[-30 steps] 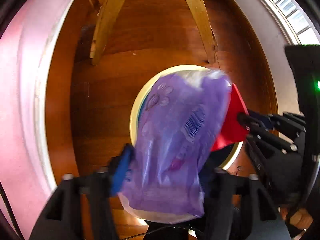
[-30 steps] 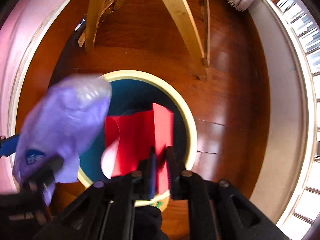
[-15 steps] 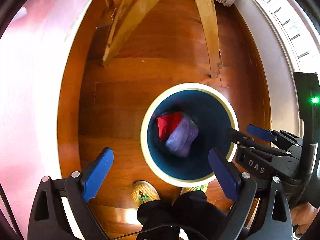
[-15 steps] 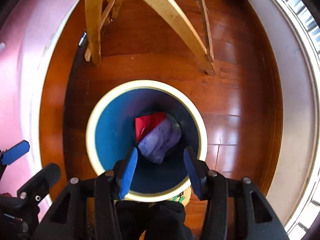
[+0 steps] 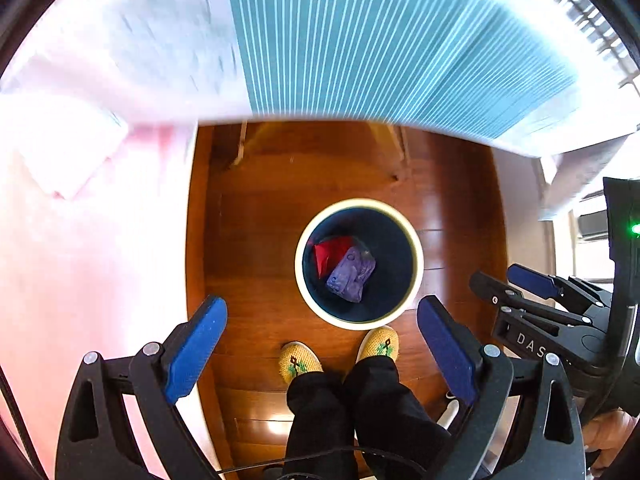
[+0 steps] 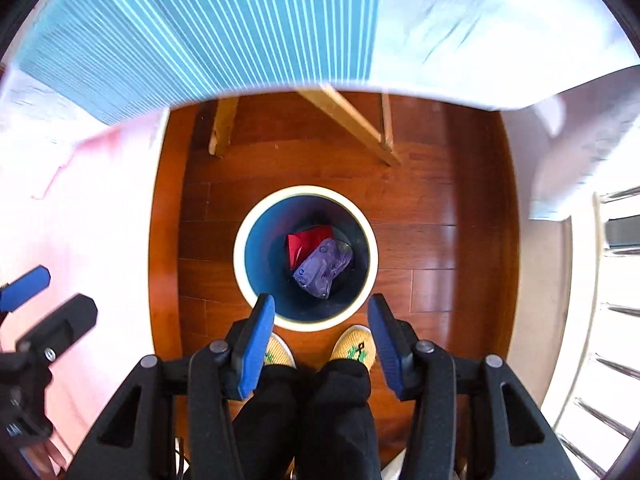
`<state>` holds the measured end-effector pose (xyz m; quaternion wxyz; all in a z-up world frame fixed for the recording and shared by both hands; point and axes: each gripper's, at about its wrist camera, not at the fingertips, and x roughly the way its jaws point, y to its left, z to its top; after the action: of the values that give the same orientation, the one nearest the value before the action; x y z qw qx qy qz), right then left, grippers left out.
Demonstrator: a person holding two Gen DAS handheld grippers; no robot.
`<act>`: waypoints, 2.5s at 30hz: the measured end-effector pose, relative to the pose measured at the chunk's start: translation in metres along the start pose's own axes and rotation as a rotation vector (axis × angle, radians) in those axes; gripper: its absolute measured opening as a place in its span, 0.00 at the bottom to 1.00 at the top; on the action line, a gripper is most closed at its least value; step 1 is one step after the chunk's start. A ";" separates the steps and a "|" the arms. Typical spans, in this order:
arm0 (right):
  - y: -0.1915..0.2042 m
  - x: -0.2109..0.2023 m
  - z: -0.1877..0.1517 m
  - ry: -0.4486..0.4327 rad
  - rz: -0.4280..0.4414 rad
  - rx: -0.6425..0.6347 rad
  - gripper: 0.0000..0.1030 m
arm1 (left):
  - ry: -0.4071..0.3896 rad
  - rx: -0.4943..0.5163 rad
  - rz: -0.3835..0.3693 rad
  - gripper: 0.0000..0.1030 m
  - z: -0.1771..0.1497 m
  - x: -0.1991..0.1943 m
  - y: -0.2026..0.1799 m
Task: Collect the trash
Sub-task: 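Raise both tools back toward the table, then grasp the white box with the left tool while the right tool grasps the crumpled beige paper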
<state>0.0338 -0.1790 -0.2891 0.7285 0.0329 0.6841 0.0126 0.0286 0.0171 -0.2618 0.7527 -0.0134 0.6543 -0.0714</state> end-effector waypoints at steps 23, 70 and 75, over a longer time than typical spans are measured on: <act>-0.012 -0.252 0.052 -0.458 0.032 0.132 0.47 | -0.378 0.327 0.001 0.92 0.084 -0.238 -0.037; -0.064 -0.129 0.322 -0.125 0.254 -0.276 0.33 | 0.017 -0.064 0.044 0.37 0.364 -0.026 -0.104; -0.070 -0.135 0.319 -0.135 0.262 -0.245 0.30 | -0.052 -0.091 -0.014 0.34 0.362 -0.038 -0.103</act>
<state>0.3412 -0.2670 -0.1398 0.7634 0.0334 0.6171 0.1880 0.3713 -0.1061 -0.1613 0.7675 -0.0542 0.6371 -0.0462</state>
